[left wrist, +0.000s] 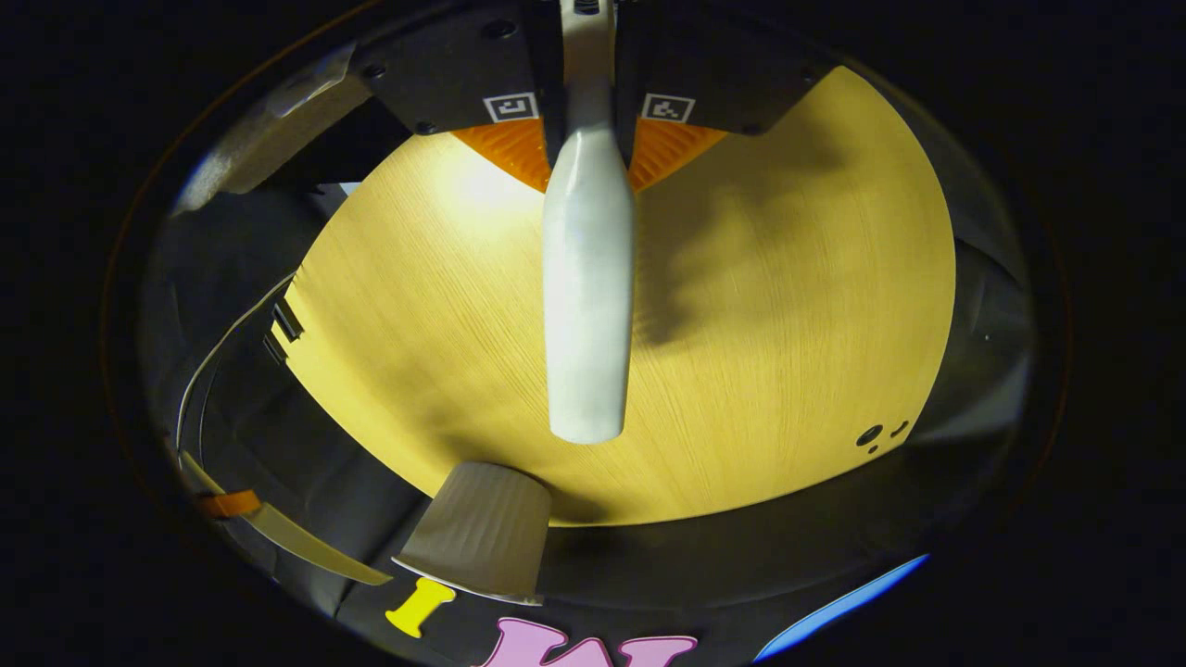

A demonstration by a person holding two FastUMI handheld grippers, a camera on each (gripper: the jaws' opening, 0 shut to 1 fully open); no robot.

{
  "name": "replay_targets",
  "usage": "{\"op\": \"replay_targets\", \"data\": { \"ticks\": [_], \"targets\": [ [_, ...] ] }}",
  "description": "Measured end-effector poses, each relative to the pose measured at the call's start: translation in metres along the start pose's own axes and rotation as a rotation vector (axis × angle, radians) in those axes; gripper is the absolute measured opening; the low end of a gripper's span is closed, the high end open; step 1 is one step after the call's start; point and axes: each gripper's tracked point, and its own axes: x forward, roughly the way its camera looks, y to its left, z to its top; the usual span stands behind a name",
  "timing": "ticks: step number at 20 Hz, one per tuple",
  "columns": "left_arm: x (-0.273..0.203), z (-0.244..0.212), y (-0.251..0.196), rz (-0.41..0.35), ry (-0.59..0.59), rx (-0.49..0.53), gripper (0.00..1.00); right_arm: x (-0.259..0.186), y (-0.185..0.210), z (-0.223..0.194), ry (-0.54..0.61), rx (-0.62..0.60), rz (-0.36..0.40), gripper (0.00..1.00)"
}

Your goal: Pick up the small broom and dustpan from the desktop, sweep the trash into the dustpan with the broom, and then empty the trash into the garbage bin.

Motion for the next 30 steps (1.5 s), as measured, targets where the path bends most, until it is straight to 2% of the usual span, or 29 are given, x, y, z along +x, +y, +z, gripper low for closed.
{"op": "replay_targets", "data": {
  "ticks": [5, 6, 7, 9, 10, 11, 12, 13, 14, 17, 23, 24, 26, 28, 29, 30],
  "targets": [
    [-0.002, 0.005, 0.006, 0.010, -0.018, -0.019, 0.26, 0.024, -0.028, 0.059, 0.029, -0.059, -0.080, 0.36],
    [-0.002, 0.005, 0.010, 0.012, -0.018, -0.028, 0.26, 0.031, -0.032, 0.067, 0.043, -0.083, -0.099, 0.41],
    [-0.002, 0.005, 0.013, 0.017, -0.016, -0.031, 0.26, 0.037, -0.035, 0.073, 0.062, -0.107, -0.115, 0.36],
    [0.000, 0.006, 0.016, 0.027, -0.013, -0.040, 0.26, 0.047, -0.038, 0.085, 0.105, -0.153, -0.133, 0.36],
    [0.000, 0.005, 0.016, 0.029, -0.014, -0.046, 0.26, 0.051, -0.037, 0.090, 0.128, -0.180, -0.139, 0.31],
    [0.000, 0.006, 0.017, 0.032, -0.012, -0.054, 0.26, 0.055, -0.038, 0.095, 0.153, -0.210, -0.145, 0.36],
    [0.001, 0.006, 0.019, 0.034, -0.011, -0.061, 0.27, 0.059, -0.038, 0.099, 0.179, -0.247, -0.147, 0.36],
    [0.001, 0.007, 0.021, 0.035, -0.011, -0.068, 0.27, 0.062, -0.040, 0.103, 0.200, -0.280, -0.152, 0.31],
    [0.002, 0.005, 0.022, 0.036, -0.009, -0.074, 0.26, 0.063, -0.041, 0.108, 0.223, -0.311, -0.155, 0.36],
    [0.005, 0.009, 0.025, 0.048, -0.011, -0.094, 0.24, 0.062, -0.040, 0.122, 0.278, -0.413, -0.183, 0.36],
    [0.005, 0.012, 0.021, 0.056, -0.008, -0.125, 0.26, 0.080, -0.029, 0.138, 0.300, -0.426, -0.151, 0.36],
    [0.005, 0.012, 0.021, 0.059, -0.008, -0.123, 0.27, 0.080, -0.030, 0.139, 0.298, -0.432, -0.154, 0.31],
    [0.006, 0.014, 0.021, 0.067, -0.002, -0.119, 0.26, 0.080, -0.032, 0.141, 0.279, -0.430, -0.156, 0.36],
    [0.006, 0.015, 0.020, 0.076, 0.002, -0.115, 0.26, 0.077, -0.029, 0.143, 0.249, -0.401, -0.130, 0.36],
    [0.005, 0.016, 0.020, 0.080, 0.003, -0.113, 0.26, 0.075, -0.029, 0.143, 0.230, -0.378, -0.117, 0.32],
    [0.005, 0.016, 0.021, 0.083, 0.004, -0.111, 0.26, 0.073, -0.028, 0.143, 0.206, -0.359, -0.105, 0.36]
  ]
}}
